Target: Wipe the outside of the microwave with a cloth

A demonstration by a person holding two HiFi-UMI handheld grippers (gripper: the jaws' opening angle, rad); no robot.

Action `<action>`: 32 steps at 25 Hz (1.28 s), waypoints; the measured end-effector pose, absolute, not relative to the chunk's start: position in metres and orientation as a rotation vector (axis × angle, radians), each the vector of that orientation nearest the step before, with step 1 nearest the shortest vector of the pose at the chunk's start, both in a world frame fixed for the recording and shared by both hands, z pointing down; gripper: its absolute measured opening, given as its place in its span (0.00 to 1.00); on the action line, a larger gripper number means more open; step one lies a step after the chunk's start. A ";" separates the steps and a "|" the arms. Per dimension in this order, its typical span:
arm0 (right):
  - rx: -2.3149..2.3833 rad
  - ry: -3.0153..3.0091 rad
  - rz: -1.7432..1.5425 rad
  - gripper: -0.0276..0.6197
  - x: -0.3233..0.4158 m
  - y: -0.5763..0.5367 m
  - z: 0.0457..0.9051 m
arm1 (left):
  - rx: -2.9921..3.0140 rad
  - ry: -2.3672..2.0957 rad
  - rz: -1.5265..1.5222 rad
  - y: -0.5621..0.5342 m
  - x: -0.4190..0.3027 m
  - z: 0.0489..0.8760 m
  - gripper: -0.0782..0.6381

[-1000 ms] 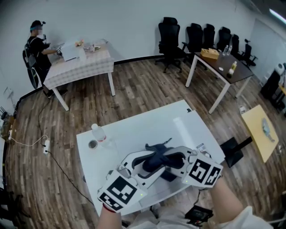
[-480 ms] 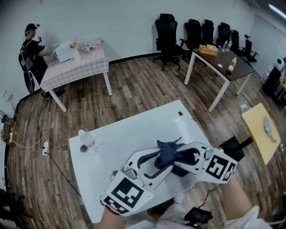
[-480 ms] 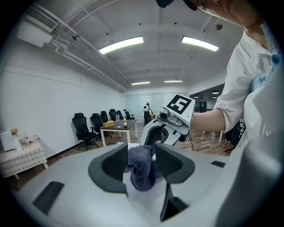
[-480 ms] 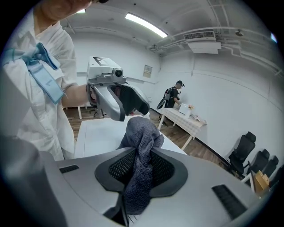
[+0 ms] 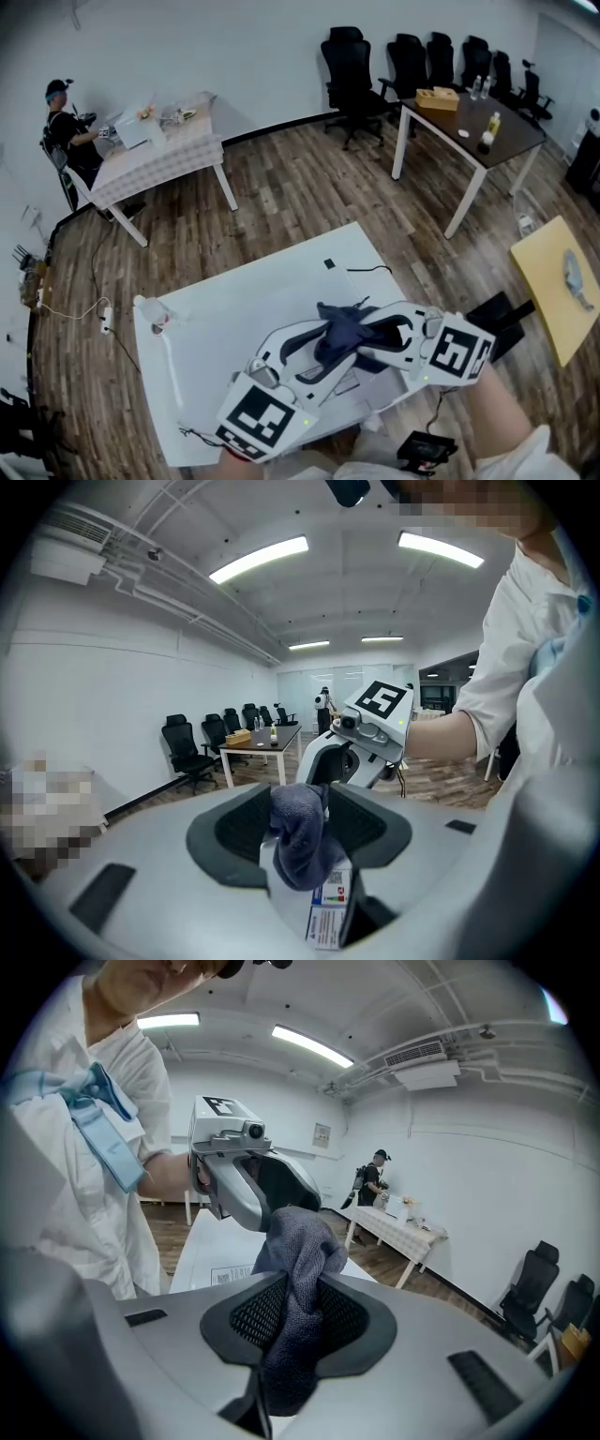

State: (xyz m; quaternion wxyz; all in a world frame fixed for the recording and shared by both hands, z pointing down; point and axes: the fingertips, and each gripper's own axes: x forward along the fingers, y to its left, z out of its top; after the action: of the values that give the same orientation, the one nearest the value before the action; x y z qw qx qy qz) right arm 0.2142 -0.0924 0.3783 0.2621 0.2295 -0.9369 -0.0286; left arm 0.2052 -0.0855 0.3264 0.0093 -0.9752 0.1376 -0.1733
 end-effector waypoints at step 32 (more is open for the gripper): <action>0.416 -2.692 -0.103 0.20 0.293 -0.123 0.389 | -2.690 0.764 -0.929 -0.122 0.304 0.335 0.38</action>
State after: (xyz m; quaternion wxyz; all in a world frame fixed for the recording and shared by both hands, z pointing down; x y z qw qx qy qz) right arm 0.2929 -0.1234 0.3894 0.2066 0.1495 -0.9662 -0.0369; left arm 0.3042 -0.1222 0.3345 0.0974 -0.9086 0.2579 -0.3139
